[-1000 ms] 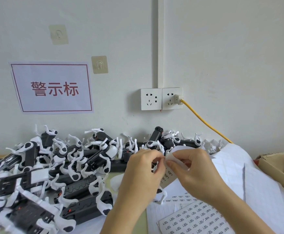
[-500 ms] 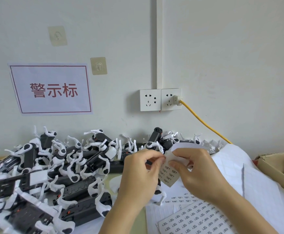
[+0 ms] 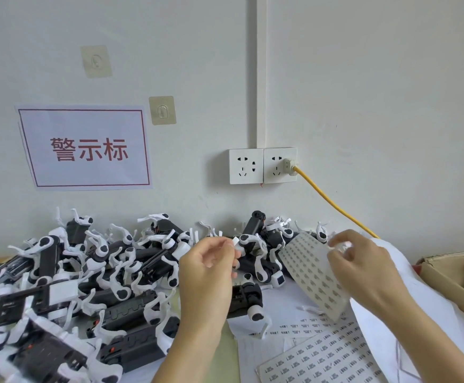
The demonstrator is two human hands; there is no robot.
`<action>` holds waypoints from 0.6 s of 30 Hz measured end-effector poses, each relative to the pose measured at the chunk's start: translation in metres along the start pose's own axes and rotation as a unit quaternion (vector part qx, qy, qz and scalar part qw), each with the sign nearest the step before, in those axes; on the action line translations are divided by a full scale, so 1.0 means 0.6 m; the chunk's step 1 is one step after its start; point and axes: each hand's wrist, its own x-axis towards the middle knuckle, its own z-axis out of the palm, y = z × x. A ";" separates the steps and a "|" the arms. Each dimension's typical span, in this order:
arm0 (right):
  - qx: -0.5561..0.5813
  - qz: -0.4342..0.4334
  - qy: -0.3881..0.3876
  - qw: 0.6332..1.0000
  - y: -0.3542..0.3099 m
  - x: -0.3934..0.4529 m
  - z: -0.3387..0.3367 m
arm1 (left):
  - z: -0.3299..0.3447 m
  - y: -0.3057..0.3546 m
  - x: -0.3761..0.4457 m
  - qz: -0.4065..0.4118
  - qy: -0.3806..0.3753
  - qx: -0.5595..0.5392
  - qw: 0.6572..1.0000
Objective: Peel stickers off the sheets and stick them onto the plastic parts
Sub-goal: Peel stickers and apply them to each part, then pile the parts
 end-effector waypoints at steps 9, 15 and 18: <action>0.142 -0.236 -0.025 0.961 -0.074 -0.057 0.045 | 0.005 -0.005 -0.002 -0.007 0.033 0.019 0.999; 0.165 -0.277 -0.098 0.942 -0.087 -0.081 0.082 | 0.010 -0.003 -0.003 -0.006 0.035 0.022 0.999; 0.174 -0.301 -0.118 0.930 -0.091 -0.084 0.080 | 0.012 -0.001 -0.005 -0.005 0.035 0.029 0.999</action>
